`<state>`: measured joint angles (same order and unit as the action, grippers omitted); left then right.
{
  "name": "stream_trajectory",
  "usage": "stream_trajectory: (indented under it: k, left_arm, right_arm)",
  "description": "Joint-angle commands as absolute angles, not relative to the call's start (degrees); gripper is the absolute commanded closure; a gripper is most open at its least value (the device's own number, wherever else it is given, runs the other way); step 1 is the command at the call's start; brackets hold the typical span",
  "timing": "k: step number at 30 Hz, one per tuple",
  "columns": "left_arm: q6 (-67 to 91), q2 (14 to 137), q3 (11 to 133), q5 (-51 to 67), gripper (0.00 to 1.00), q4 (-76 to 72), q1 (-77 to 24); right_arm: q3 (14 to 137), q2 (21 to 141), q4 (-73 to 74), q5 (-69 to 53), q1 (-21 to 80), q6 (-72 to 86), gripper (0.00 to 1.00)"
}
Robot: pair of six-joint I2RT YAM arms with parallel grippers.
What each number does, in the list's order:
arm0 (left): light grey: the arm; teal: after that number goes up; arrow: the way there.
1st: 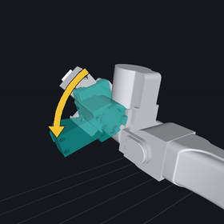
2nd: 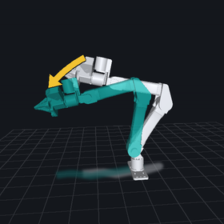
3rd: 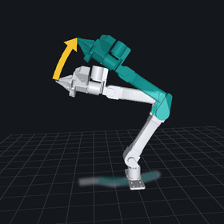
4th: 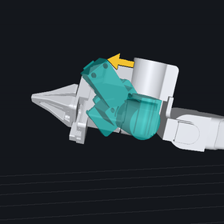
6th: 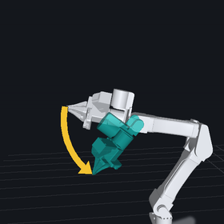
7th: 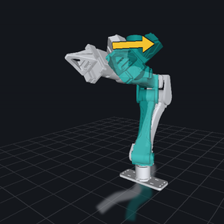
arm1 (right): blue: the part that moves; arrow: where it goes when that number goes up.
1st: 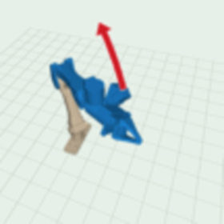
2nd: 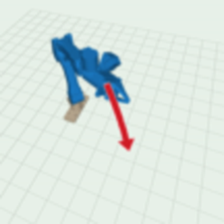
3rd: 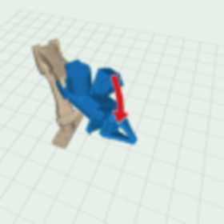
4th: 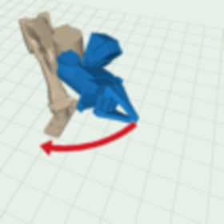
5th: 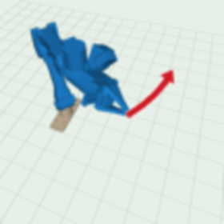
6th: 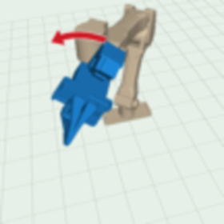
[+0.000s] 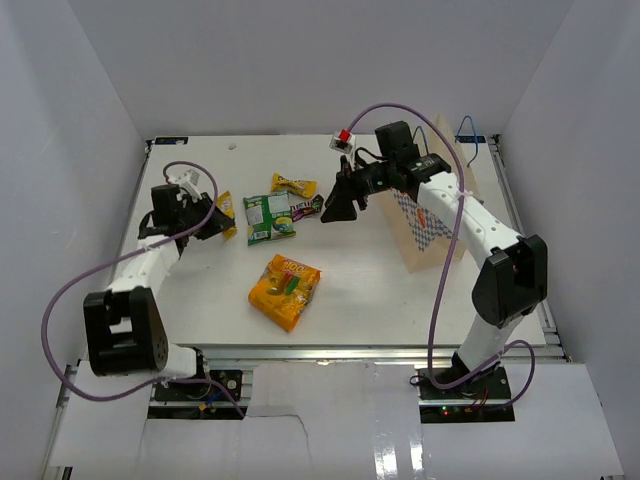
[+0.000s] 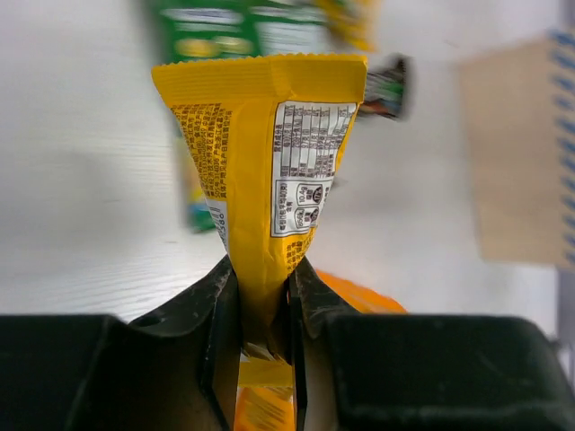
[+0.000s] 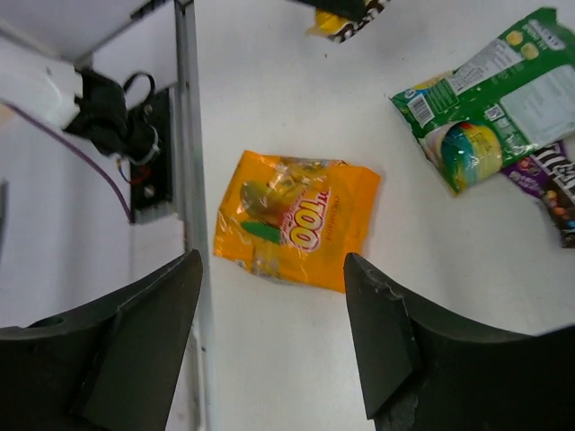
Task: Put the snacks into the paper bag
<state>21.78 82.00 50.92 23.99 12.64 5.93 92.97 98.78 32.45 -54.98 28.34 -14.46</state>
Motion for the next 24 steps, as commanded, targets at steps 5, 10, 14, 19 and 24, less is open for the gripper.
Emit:
stream_trajectory:
  k: [5, 10, 14, 19, 24]
  left_arm:
    - [26.4, 67.2, 41.1, 40.9, 0.8, -4.5, -9.9]
    - [30.1, 63.7, 39.1, 36.3, 0.8, -7.2, -14.1]
    - [30.6, 63.2, 39.7, 33.9, 0.8, -7.0, -16.9]
    - [31.1, 62.3, 38.7, 32.6, 0.79, -6.9, -18.5]
    - [31.3, 60.1, 37.7, 31.7, 0.77, -6.9, -19.1]
  right_arm:
    - [93.9, 104.2, 12.1, -42.8, 33.4, 29.7, 0.23]
    - [93.3, 105.5, 6.0, -39.8, 35.2, 40.7, 0.22]
    - [90.5, 105.2, 4.4, -37.3, 37.0, 45.0, 0.22]
    - [87.7, 104.9, 3.1, -36.0, 40.2, 48.2, 0.25]
    - [87.0, 104.8, 4.7, -31.9, 41.0, 47.8, 0.3]
